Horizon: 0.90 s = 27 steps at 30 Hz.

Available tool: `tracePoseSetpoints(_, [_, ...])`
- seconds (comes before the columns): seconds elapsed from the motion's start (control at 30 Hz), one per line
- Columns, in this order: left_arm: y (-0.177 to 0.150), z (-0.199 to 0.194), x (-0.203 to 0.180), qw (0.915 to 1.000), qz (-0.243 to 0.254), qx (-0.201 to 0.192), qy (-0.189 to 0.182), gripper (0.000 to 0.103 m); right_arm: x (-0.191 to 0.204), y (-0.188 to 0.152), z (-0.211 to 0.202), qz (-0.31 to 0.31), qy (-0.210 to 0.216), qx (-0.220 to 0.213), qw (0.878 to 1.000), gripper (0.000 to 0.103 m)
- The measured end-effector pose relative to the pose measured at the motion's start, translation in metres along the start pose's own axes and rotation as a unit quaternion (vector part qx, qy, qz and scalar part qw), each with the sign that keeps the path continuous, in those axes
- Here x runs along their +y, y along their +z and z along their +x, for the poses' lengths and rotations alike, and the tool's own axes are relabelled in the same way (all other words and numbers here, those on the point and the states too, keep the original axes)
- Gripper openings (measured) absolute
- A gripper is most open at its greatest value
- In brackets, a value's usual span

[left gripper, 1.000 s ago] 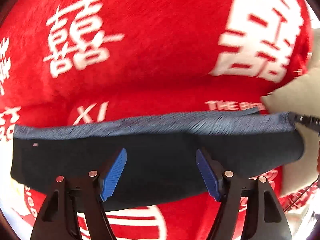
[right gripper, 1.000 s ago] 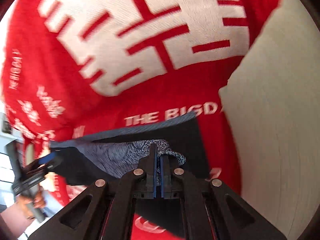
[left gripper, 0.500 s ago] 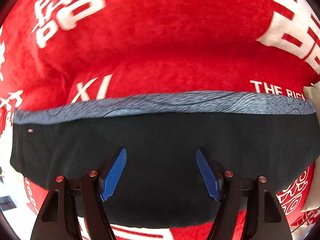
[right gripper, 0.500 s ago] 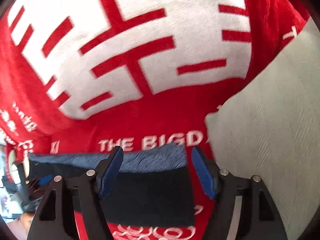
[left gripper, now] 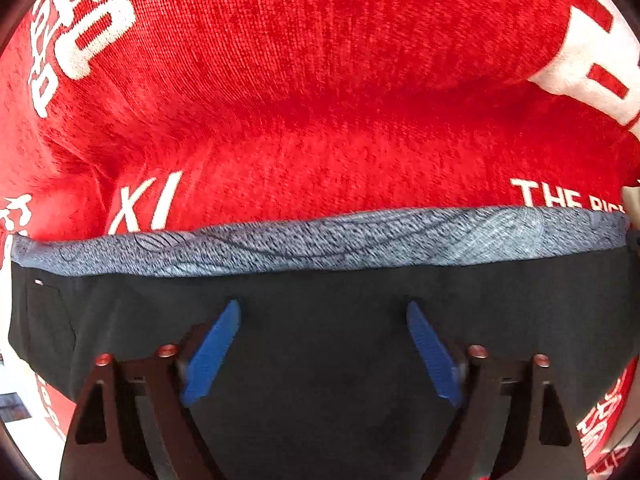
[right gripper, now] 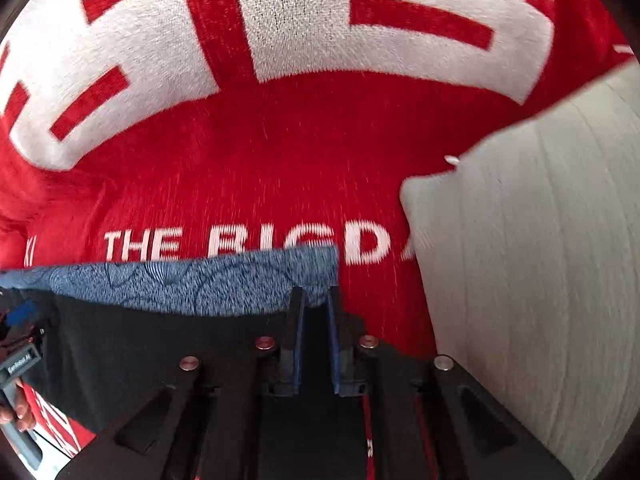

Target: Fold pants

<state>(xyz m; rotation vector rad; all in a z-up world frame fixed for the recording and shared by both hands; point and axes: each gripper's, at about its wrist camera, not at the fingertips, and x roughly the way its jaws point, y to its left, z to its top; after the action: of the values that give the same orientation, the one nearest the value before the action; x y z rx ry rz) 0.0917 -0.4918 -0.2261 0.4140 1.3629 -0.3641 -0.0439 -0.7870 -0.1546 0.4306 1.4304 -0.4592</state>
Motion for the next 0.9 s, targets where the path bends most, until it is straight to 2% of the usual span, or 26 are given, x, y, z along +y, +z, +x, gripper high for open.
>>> tracePoseSetpoints(0.07, [0.003,0.003,0.004,1.0,-0.002,0.003,-0.002,0.093,-0.004,0.003,-0.006,0.024,0.013,-0.002,1.0,0.016])
tracePoseSetpoints(0.17, [0.005,-0.003,0.011,0.9999,-0.01,0.006,0.002,0.093,-0.003,-0.003,-0.023,0.04,0.033,-0.008,0.999,0.036])
tracePoseSetpoints(0.33, [-0.006,-0.018,0.023,0.9998,-0.005,-0.012,0.015,0.093,0.035,-0.042,-0.044,-0.009,0.056,-0.015,0.998,0.045])
tracePoseSetpoints(0.4, [-0.014,-0.009,0.035,0.9996,-0.003,0.0,0.029,0.093,0.05,-0.058,-0.036,-0.035,0.057,0.002,0.998,0.056])
tracePoseSetpoints(0.5, [-0.022,-0.004,0.062,0.9984,-0.025,0.021,0.045,0.093,0.058,-0.078,-0.023,-0.041,0.039,0.031,0.998,0.056])
tracePoseSetpoints(0.73, [-0.055,-0.029,0.146,0.9957,-0.047,0.013,0.079,0.093,0.071,-0.112,-0.049,-0.019,0.074,0.019,0.997,0.056])
tracePoseSetpoints(0.9, [-0.068,-0.04,0.208,0.9938,-0.08,-0.001,0.077,0.093,0.121,-0.121,-0.067,-0.077,0.113,0.007,0.991,0.056])
